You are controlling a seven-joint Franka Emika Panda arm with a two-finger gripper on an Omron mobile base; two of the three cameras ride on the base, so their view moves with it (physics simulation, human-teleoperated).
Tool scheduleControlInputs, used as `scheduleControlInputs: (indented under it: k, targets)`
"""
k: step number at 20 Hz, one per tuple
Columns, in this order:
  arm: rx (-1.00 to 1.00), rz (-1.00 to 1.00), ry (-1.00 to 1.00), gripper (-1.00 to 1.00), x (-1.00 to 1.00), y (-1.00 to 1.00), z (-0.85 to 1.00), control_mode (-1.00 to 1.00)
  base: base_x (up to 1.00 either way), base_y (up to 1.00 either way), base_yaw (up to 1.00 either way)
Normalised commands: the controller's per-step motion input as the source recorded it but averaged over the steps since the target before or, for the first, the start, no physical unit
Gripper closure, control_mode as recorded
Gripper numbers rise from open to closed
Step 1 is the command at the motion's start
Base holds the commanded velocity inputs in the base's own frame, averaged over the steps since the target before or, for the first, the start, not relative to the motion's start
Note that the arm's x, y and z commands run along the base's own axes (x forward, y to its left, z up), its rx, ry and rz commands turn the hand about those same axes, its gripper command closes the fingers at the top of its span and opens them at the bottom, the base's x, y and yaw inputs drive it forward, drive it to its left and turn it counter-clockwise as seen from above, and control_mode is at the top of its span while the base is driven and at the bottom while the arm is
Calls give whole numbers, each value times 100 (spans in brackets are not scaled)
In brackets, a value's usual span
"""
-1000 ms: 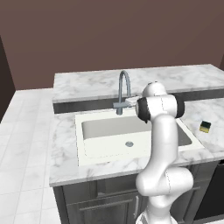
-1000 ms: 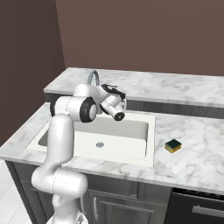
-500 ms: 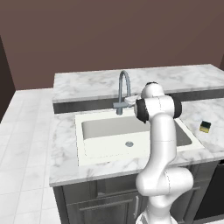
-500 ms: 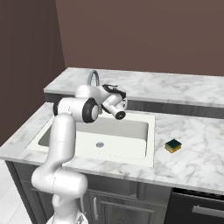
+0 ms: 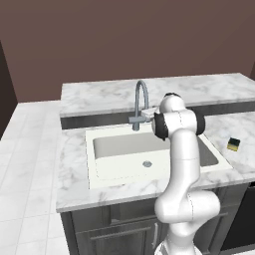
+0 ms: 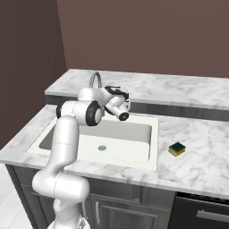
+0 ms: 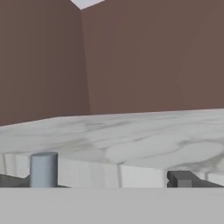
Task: Soak the sponge with water for a few seconds and then drop it inside the sink.
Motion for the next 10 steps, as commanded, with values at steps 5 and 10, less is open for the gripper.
scheduleControlInputs:
  k: [5, 10]
  targets:
    - [0, 0, 0, -100, 7, 0, -21, -100, 0, 0, 0]
    - [0, 0, 0, -100, 1, 0, -26, -100, 0, 0, 0]
